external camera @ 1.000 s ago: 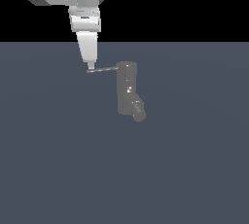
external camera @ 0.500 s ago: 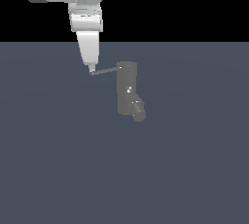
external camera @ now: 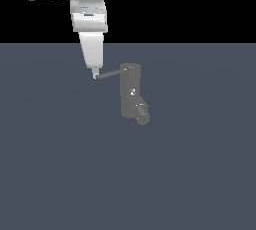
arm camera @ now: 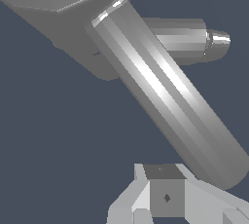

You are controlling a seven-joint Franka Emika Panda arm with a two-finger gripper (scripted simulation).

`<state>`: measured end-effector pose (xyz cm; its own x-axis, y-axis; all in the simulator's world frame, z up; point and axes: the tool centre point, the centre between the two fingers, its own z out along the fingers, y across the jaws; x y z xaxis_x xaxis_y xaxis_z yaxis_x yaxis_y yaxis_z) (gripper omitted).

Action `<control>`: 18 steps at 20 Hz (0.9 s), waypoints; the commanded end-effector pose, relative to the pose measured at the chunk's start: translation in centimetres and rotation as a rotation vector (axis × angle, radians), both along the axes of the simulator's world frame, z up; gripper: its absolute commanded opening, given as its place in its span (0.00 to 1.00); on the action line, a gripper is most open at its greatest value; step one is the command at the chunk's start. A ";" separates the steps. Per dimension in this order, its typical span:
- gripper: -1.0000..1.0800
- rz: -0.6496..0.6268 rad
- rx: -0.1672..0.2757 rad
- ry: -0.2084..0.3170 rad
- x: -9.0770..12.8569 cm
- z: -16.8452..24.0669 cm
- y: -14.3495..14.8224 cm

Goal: Turn on the faucet by rotating a designated handle.

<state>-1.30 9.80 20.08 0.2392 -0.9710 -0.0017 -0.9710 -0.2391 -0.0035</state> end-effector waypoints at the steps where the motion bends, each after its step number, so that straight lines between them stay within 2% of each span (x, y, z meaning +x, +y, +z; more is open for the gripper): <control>1: 0.00 -0.005 -0.002 0.001 -0.5 0.0 -1.0; 18: 0.00 -0.004 -0.002 0.002 -4.0 0.1 -6.8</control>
<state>-4.92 4.16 20.07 0.2459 -0.9693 -0.0019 -0.9693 -0.2459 -0.0029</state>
